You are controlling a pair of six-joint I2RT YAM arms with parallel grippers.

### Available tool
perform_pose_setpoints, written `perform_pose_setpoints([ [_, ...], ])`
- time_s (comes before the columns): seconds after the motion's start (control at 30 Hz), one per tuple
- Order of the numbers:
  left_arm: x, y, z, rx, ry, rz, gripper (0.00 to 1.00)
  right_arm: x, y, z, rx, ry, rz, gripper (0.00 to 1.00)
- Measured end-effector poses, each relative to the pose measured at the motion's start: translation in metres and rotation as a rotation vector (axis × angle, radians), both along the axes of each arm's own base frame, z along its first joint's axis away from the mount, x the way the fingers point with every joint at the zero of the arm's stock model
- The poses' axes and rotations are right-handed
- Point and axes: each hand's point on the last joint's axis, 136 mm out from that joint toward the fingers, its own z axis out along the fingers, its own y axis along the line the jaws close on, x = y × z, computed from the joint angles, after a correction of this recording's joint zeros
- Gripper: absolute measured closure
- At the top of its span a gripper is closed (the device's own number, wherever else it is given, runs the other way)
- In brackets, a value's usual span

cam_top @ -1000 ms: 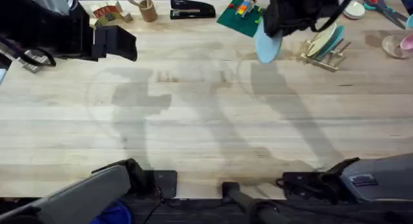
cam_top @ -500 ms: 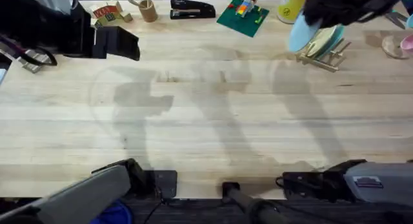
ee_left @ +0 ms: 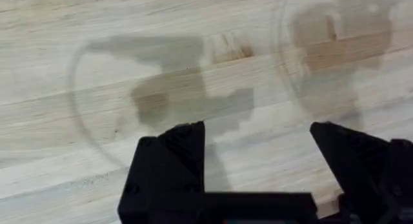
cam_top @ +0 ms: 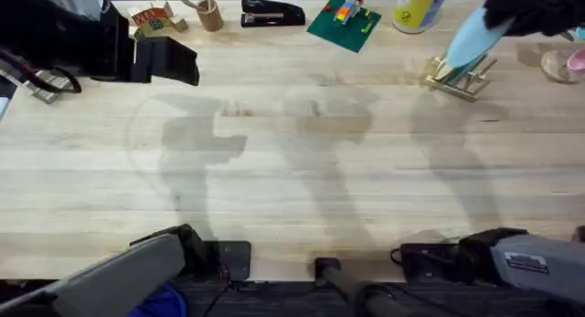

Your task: Pick up the plates from the table one by one and place each into a slot on the dish rack.

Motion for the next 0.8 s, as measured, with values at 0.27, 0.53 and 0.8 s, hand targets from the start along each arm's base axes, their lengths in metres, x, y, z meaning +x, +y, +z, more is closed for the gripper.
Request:
perform_pose_setpoints([
  [0.27, -0.001, -0.001, 0.0, -0.004, 0.002, -0.001, 0.006, -0.015, -0.027, 0.013, 0.032, -0.037, -0.131, 0.971],
  [0.53, -0.001, -0.001, 0.0, -0.004, 0.002, -0.001, 0.006, -0.026, -0.044, 0.008, 0.025, 0.007, -0.194, 0.971],
  [0.8, -0.001, -0.001, 0.0, -0.004, 0.002, -0.001, 0.006, -0.039, -0.056, 0.002, -0.004, 0.07, -0.193, 0.971],
])
